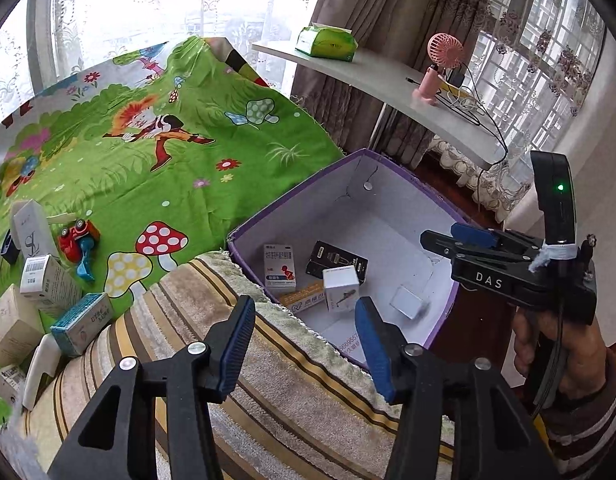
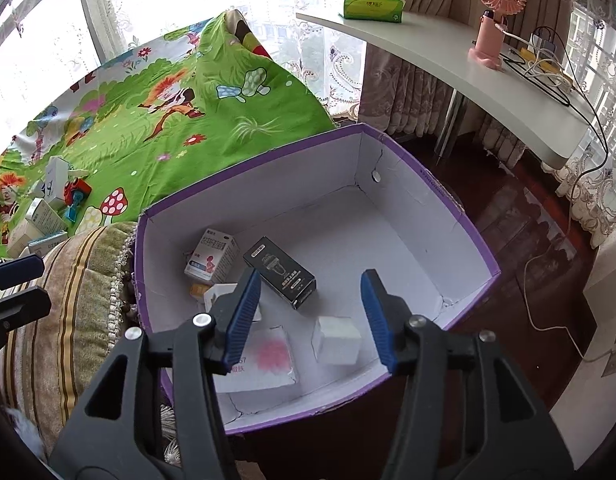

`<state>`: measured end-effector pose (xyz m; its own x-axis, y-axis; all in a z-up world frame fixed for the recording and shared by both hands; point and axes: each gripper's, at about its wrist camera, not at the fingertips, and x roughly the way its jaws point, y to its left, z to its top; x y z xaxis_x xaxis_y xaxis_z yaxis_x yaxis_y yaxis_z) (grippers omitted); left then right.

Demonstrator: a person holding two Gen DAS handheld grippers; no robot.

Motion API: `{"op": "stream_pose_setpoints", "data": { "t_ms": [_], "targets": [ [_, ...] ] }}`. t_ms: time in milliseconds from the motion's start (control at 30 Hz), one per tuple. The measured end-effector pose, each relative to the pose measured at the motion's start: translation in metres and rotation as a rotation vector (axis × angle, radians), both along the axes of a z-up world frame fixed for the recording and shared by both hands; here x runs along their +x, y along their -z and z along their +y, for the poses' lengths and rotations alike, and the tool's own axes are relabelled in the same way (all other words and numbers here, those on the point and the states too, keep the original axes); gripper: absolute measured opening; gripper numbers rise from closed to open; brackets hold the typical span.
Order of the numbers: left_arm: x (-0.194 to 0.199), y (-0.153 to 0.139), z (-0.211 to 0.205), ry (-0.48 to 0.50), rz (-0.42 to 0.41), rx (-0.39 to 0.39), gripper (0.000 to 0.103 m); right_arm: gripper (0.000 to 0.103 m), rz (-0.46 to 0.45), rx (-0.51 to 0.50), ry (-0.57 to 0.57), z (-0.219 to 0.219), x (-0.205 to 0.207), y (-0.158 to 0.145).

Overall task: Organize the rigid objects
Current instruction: 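Withdraw both open grippers from purple box back over the bed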

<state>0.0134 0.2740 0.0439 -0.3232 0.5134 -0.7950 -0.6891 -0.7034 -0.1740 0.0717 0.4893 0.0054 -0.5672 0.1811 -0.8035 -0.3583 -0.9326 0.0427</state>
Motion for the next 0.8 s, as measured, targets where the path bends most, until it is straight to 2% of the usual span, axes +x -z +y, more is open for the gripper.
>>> {"op": "stream_pose_setpoints", "data": {
  "t_ms": [67, 167, 200, 267, 467, 633, 700, 800],
  "targets": [
    [0.001, -0.003, -0.002, -0.01, 0.027, -0.01, 0.064, 0.066, 0.008, 0.02, 0.011, -0.001, 0.0, -0.003],
    [0.001, -0.008, -0.006, -0.048, 0.073, -0.029, 0.069, 0.086, 0.022, 0.056, 0.02, -0.003, 0.0, -0.009],
    [0.002, -0.009, -0.007, -0.066, 0.087, -0.042, 0.069, 0.089, 0.029, 0.059, 0.019, -0.004, 0.001, -0.012],
    [0.002, -0.012, -0.01, -0.093, 0.112, -0.069, 0.07, 0.089, 0.03, 0.078, 0.026, -0.007, 0.0, -0.016],
    [0.005, -0.019, -0.028, -0.117, 0.19, -0.046, 0.071, 0.094, 0.015, 0.177, 0.043, -0.017, -0.006, -0.021],
    [0.01, -0.021, -0.044, -0.124, 0.253, -0.069, 0.071, 0.095, 0.057, 0.185, 0.014, -0.026, -0.006, -0.022],
    [0.009, -0.022, -0.053, -0.134, 0.246, -0.066, 0.071, 0.095, 0.079, 0.19, 0.002, -0.03, -0.005, -0.023],
    [0.007, -0.022, -0.07, -0.174, 0.226, -0.056, 0.071, 0.095, 0.089, 0.133, -0.028, -0.034, -0.006, -0.023]
  ]
}}
